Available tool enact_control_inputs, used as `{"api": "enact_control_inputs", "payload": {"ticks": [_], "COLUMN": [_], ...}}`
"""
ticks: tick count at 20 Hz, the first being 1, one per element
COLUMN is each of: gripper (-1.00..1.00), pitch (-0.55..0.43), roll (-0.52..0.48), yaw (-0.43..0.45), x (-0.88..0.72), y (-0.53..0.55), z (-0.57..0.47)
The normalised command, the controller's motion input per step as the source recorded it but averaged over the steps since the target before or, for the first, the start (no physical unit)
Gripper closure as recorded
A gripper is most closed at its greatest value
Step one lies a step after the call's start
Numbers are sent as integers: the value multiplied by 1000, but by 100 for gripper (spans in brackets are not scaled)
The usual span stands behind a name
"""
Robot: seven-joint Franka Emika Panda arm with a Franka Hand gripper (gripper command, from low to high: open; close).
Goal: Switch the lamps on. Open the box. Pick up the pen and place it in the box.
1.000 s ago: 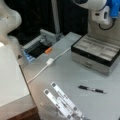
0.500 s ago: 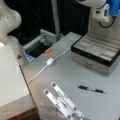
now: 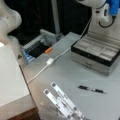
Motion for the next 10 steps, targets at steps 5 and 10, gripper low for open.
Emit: {"api": "enact_control_inputs", "payload": {"ticks": [5,10], "gripper": [-100,-100], "pitch": [90,150], "roll": [99,140], "yaw": [-100,-40], "x": [-255,-115], "y": [-463,-652], "z": [-115,-125]}}
